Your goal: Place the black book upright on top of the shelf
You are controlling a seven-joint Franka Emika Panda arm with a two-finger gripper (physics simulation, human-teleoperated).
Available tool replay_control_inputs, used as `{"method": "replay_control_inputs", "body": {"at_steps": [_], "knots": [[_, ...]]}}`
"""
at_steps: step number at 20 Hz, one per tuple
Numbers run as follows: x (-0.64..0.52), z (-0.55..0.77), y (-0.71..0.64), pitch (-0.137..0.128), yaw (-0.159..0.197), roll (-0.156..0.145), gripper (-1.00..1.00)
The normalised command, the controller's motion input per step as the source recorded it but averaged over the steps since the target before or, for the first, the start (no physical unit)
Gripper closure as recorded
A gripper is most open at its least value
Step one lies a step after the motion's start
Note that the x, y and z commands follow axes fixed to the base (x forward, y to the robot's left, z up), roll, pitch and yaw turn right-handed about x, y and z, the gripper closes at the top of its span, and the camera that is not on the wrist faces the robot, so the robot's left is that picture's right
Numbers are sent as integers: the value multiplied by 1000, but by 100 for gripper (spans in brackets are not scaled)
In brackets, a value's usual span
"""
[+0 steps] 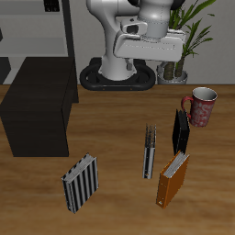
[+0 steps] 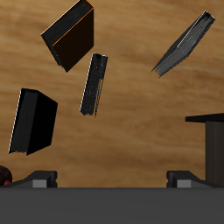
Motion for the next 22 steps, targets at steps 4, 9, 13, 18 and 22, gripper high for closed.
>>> {"method": "replay_control_inputs", "body": {"at_steps": [4, 9, 13, 18, 22], "knots": [[50, -103, 361, -6, -16, 17, -100], [-2, -170, 346, -22, 9, 0, -100], [-34, -152, 352, 2, -5, 28, -100], [-111, -64, 297, -63, 15, 20, -100], [-82, -172, 349, 9, -6, 51, -100]]}}
